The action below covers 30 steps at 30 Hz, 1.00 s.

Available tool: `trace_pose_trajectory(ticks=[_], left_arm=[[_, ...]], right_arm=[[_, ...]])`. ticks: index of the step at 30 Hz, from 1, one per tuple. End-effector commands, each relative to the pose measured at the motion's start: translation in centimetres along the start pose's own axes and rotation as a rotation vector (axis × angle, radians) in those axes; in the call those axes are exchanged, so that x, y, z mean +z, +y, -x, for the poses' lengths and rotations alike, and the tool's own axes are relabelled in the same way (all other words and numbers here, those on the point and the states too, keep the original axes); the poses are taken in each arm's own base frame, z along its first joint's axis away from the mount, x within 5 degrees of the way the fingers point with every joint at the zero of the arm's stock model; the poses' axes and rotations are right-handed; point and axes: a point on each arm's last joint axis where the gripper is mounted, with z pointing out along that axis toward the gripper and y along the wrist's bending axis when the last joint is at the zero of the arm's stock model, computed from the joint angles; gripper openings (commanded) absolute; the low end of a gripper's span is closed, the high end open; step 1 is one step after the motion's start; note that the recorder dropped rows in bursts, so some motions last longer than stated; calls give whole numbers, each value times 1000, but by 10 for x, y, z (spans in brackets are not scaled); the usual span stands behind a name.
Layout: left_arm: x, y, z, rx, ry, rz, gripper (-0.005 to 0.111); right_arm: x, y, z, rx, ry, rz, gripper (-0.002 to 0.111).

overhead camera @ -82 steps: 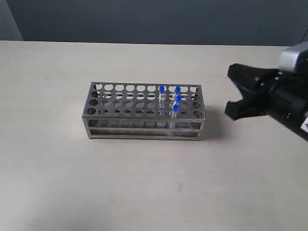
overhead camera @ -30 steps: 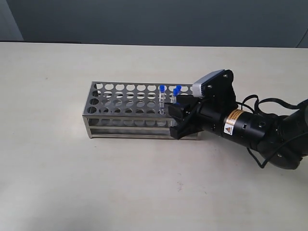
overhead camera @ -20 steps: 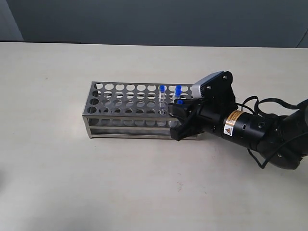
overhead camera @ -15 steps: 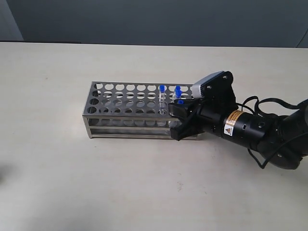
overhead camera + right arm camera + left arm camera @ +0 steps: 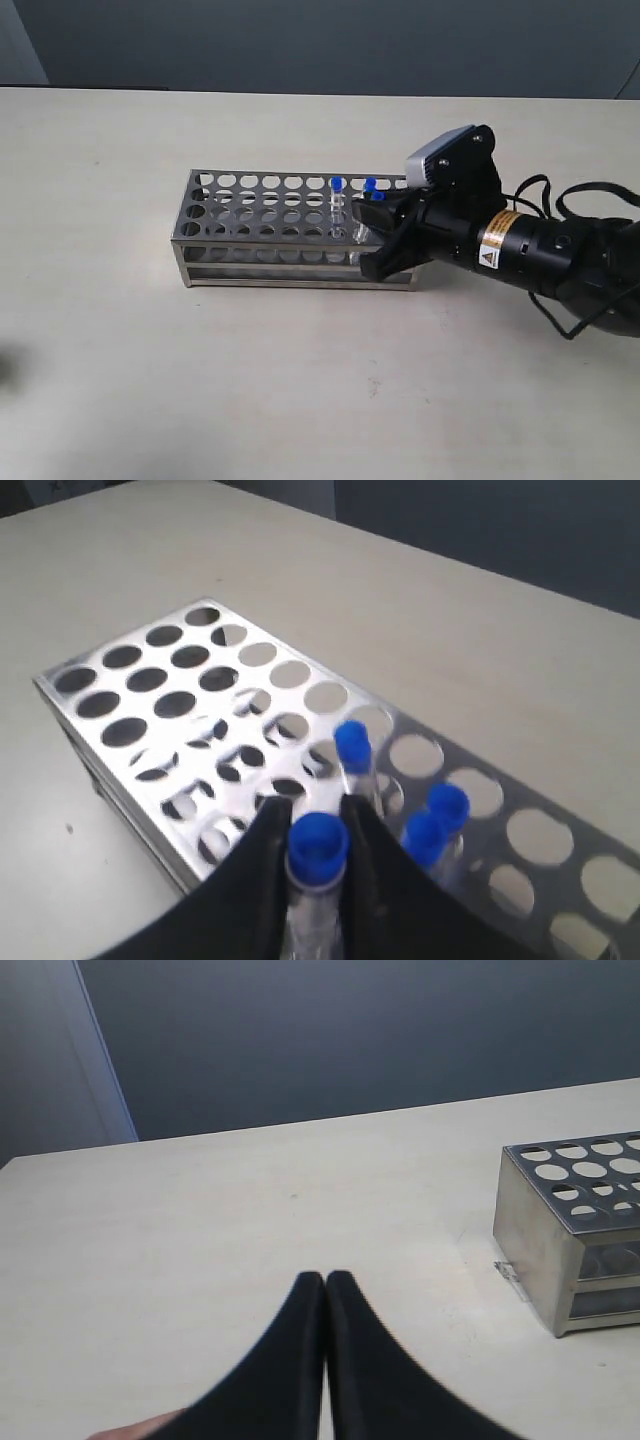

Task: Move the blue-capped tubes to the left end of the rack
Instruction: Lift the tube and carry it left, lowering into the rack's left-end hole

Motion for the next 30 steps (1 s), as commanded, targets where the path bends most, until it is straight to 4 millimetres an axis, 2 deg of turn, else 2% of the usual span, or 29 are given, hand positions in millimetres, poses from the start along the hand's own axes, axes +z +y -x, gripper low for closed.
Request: trace_pose_trajectory(ticks=[1,9,13,15,16,17,21,25,30], left_arm=[[0,0,3,-3,-14,-6,1],[0,0,3,-3,-14,-6,1],[0,0,3,-3,-14,-6,1],[0,0,3,-3,-14,-6,1],[0,0,3,-3,-14,-6,1],[0,0,3,-3,-14,-6,1],[0,0,3,-3,-14,-6,1],[0,0,3,-3,-14,-6,1],[0,0,3,-3,-14,-6,1]], right_arm=[[-6,3,30,-81,-53,18,-1],[-4,1,69,-134,-101,28,-1],[7,13,93,-162,-122,86,-1],[19,27,108,-195,-144,121,-1],[32,36,114,-219,-139,144,-1],[39,41,115,-224,-126,149,-1],[95,60,114,-222,-88,201,-1],[131,56,104,-200,-35,177,-1],[149,53,97,-196,-21,171,-1]])
